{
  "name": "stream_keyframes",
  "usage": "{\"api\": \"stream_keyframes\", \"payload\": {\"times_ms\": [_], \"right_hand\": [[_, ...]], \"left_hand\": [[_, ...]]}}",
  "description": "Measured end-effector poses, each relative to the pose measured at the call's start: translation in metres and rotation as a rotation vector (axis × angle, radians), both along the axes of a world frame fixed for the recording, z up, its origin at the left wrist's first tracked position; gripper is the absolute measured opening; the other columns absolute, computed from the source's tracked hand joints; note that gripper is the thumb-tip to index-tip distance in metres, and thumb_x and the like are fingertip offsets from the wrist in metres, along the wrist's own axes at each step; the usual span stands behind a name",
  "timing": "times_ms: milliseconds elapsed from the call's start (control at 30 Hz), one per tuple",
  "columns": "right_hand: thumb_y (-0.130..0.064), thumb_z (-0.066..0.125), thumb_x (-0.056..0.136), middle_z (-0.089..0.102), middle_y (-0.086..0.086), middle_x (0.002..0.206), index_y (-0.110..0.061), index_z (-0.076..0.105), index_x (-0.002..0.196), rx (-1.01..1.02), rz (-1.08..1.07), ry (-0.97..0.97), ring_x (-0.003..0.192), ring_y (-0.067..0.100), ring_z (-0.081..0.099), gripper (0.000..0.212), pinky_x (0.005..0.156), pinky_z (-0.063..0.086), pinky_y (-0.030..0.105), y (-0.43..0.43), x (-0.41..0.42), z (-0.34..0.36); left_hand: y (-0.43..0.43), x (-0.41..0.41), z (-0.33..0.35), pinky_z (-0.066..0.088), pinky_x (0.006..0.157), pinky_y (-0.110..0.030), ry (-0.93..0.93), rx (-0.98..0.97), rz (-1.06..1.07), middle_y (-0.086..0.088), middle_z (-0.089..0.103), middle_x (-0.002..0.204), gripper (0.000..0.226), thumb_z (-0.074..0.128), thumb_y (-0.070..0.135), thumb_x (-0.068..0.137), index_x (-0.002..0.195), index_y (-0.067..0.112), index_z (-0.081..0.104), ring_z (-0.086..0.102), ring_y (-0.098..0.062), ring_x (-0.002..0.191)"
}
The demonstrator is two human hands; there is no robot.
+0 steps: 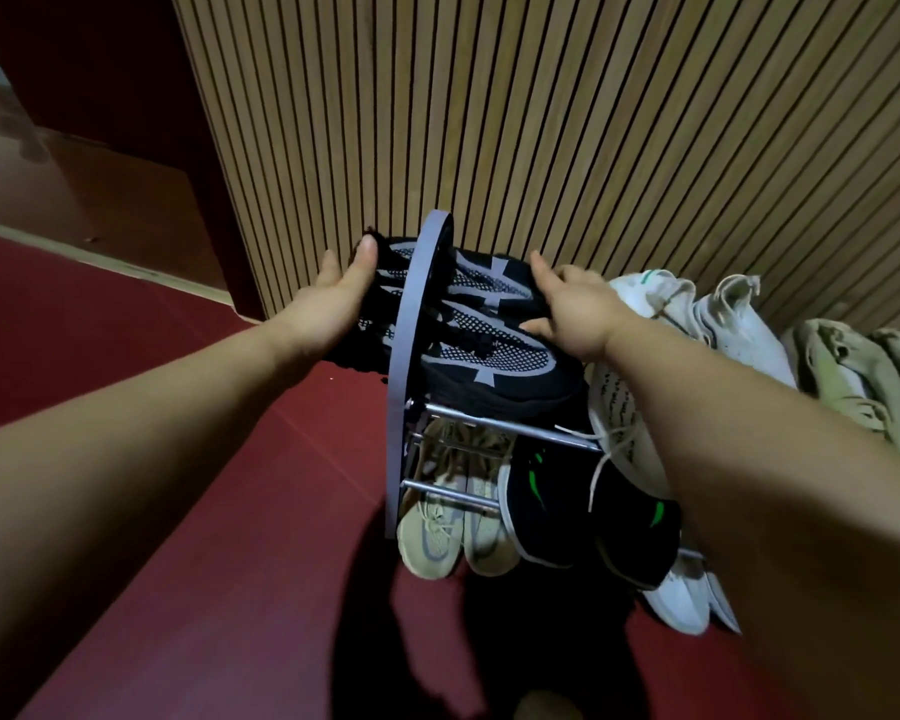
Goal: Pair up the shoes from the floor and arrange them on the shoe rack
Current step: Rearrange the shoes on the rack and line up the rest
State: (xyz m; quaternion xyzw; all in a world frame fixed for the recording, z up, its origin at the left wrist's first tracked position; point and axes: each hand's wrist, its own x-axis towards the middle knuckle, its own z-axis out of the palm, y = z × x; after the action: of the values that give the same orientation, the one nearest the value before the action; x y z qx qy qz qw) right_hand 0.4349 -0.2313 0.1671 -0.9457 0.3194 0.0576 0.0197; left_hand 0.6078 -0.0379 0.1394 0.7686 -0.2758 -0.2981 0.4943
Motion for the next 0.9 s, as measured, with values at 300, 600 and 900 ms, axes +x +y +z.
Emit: {"api": "stream_keyframes", "payload": {"times_ms": [300,600,900], "right_hand": [[-0.044,0.053,0.091,0.034,0.022,0.144,-0.016,-0.008,0.15,0.067,-0.038,-0.033,0.132,0.036,0.032,0.089,0.11,0.026,0.039,0.004,-0.006,0.009],[-0.023,0.042,0.098,0.052,0.016,0.127,-0.025,0.005,0.151,0.003,-0.118,-0.124,0.118,0.03,0.048,0.065,0.1,0.035,0.04,-0.012,-0.042,0.02],[-0.06,0.054,0.083,0.01,0.01,0.158,-0.034,-0.004,0.149,0.234,-0.044,0.024,0.145,0.029,0.012,0.092,0.118,0.014,0.045,-0.004,0.017,0.009]], "left_hand": [[0.01,0.0,0.0,0.005,0.117,-0.04,0.057,-0.069,-0.017,0.005,0.011,0.159,0.095,0.03,0.086,0.073,0.15,0.033,0.015,0.01,-0.016,0.146],[0.019,-0.002,-0.006,0.006,0.119,-0.047,0.024,-0.071,-0.103,0.009,0.008,0.159,0.107,0.023,0.097,0.059,0.149,0.04,0.012,0.005,-0.011,0.146],[0.004,-0.019,0.014,0.012,0.117,-0.046,-0.174,0.06,0.007,-0.005,0.01,0.159,0.09,0.025,0.081,0.08,0.151,0.032,0.0,0.009,-0.027,0.146]]}}
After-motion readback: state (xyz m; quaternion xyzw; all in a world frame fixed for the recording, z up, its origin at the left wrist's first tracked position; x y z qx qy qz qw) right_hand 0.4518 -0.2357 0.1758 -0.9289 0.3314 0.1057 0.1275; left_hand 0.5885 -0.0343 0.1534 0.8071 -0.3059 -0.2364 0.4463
